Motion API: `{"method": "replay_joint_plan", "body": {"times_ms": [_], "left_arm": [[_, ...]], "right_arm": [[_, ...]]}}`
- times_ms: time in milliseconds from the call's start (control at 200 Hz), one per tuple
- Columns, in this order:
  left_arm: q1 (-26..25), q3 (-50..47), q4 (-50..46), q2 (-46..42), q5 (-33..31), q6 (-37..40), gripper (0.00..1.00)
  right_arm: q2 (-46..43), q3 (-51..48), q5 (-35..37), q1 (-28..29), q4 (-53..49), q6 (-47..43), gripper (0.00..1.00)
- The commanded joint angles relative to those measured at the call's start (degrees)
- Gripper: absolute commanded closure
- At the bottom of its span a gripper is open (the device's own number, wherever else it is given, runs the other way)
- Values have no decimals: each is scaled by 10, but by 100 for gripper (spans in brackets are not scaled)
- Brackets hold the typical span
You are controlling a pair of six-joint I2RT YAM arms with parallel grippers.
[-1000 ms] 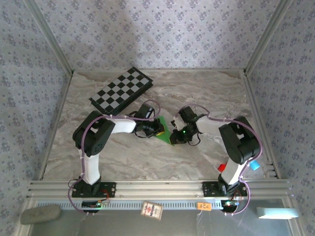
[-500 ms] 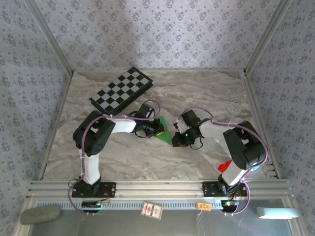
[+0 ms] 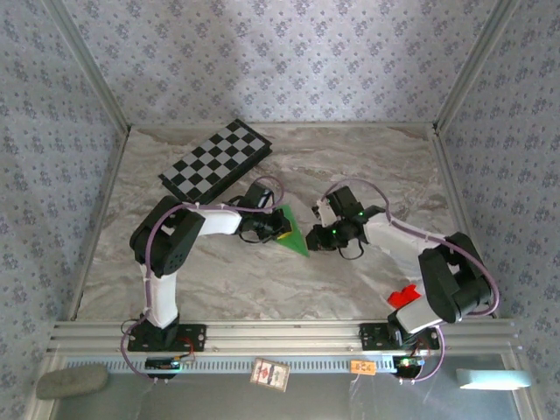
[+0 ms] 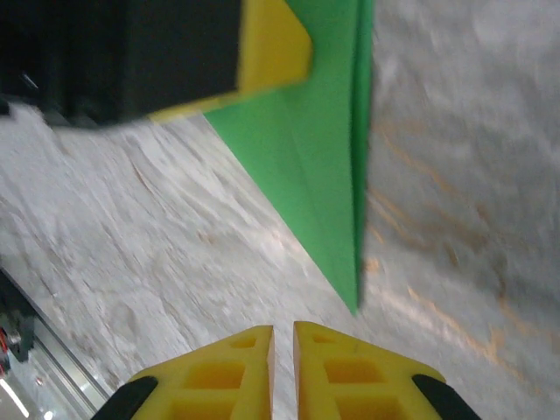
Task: Fold a paper plane with a square sheet of paper (pick it up from the middle)
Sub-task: Fourth fold the wing at the center of the table.
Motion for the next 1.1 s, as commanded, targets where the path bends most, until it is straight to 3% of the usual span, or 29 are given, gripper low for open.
{"method": "replay_joint_plan", "body": {"times_ms": [0,315,590,800,1094], "left_arm": [[4,-1,-48,23,-39,7,92],[3,6,-53,20,-34,9,92],[6,25,-77,13,-32,42,91],[41,45,-125,17,-60,137,91],[93,73,-146,46,-46,187,91]], "right_arm": [[54,32,-5,8,15,11,87],[140,63,-12,13,30,12,89],[185,58,35,14,-6,-6,90],[207,60,42,6,-53,-27,90],[217,66,45,2,-79,-32,90]]}}
